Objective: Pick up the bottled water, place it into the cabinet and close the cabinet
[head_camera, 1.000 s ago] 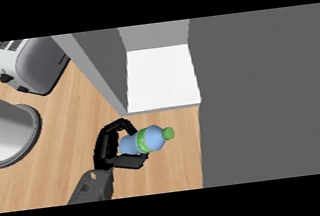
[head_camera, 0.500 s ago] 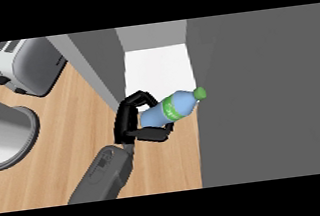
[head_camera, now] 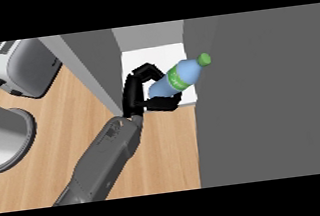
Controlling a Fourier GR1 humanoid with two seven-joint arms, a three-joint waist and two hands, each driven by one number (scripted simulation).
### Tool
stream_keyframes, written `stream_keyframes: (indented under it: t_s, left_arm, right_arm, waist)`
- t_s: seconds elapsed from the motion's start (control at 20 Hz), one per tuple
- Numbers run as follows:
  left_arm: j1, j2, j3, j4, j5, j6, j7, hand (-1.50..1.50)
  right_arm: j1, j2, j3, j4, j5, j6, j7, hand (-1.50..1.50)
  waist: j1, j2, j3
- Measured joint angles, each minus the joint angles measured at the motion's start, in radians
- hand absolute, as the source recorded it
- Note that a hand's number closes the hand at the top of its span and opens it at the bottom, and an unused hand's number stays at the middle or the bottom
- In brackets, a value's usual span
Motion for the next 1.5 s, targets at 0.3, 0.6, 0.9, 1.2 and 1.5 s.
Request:
stream_keyframes:
  t_s: [0.3,0.6,0.9,1.2,1.5]
  left_arm:
    - [-0.137,-0.005,0.047,0.137,0.068,0.051,0.027,1.5]
    - [-0.229,0.001,0.07,0.312,0.035,0.157,-0.007,1.5]
    - [-0.334,-0.002,0.043,0.477,-0.038,0.301,0.013,-1.5]
    - [-0.397,0.001,0.067,0.561,-0.051,0.34,-0.014,-1.5]
    - [-0.408,0.004,0.156,0.478,0.011,0.257,-0.151,1.5]
  right_arm:
    - [0.017,-0.003,-0.02,0.003,-0.01,0.027,-0.023,-1.5]
    - [0.041,-0.006,-0.032,0.008,-0.014,0.054,-0.058,-1.5]
    - [0.03,-0.011,-0.058,0.013,-0.025,0.071,-0.066,-1.5]
    - [0.015,-0.01,-0.078,0.026,-0.037,0.092,-0.083,-1.5]
    - [0.02,-0.01,-0.074,0.03,-0.042,0.112,-0.092,-1.5]
  waist:
    - [-0.014,0.004,0.0]
    - [-0.023,0.008,0.0]
    - [-0.031,0.017,0.001]
    - [-0.034,0.021,0.0]
    - [-0.023,0.02,-0.002]
